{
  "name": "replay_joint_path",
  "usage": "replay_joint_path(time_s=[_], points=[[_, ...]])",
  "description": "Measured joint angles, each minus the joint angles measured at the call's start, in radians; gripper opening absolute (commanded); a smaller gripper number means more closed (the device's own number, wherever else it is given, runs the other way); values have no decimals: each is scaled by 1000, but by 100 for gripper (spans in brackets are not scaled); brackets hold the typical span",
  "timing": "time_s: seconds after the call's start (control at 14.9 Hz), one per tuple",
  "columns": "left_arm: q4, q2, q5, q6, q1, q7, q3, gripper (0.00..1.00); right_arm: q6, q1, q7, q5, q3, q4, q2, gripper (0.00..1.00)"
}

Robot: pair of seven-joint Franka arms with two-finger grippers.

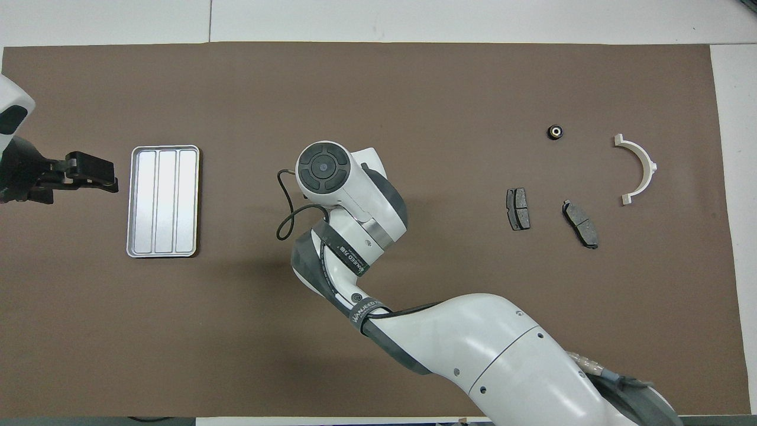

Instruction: Place bearing gear from tray to pile

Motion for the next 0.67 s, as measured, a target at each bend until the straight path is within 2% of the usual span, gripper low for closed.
replay_joint_path(time_s=[0.13,0.27,0.47,0.67], points=[[0,0,0,-1,0,0,1,100,-26,-4,-11,-2,-2,7,0,0],[0,0,0,-2,0,0,1,100,-140,-39,-114,-10,-12,50,-3,0],[0,0,0,-3,0,0,-1,100,-269,-171,-406,-10,-13,128,-51,0],[0,0,0,-4,0,0,0,100,-280,-309,-688,-10,-12,129,-89,0]])
